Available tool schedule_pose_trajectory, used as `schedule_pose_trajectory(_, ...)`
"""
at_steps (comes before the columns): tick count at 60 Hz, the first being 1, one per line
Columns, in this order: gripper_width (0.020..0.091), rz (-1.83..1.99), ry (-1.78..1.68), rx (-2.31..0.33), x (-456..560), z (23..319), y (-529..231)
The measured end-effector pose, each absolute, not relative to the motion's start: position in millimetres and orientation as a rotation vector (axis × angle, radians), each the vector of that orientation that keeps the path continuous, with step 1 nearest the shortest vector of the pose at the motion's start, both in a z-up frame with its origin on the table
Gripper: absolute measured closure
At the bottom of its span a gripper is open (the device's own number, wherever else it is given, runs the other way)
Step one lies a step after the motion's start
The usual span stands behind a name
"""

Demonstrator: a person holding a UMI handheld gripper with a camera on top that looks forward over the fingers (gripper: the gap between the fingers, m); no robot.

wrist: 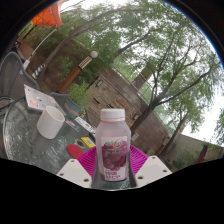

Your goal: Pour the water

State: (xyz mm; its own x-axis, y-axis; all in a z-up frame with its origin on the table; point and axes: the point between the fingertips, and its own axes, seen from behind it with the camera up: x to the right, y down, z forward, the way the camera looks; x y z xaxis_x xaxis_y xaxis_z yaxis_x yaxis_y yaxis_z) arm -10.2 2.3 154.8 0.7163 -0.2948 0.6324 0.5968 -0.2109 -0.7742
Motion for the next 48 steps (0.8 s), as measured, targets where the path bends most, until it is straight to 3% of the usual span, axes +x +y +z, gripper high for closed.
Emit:
schedule_pose_trajectory(6,0.0666,-1.138,-0.613,-1.459,-38.1,193.8,51.0)
schedule_pose_trajectory(23,0.0668,-1.792,-1.609,-0.876,-112.8,189.2,158.2)
schedule_pose_trajectory(30,0.0667,-1.936,-1.655,-0.734,-119.0,180.1,157.4)
schedule_pose_trajectory(48,0.0667,-1.865,-1.74,-0.693,-122.7,184.8,173.8)
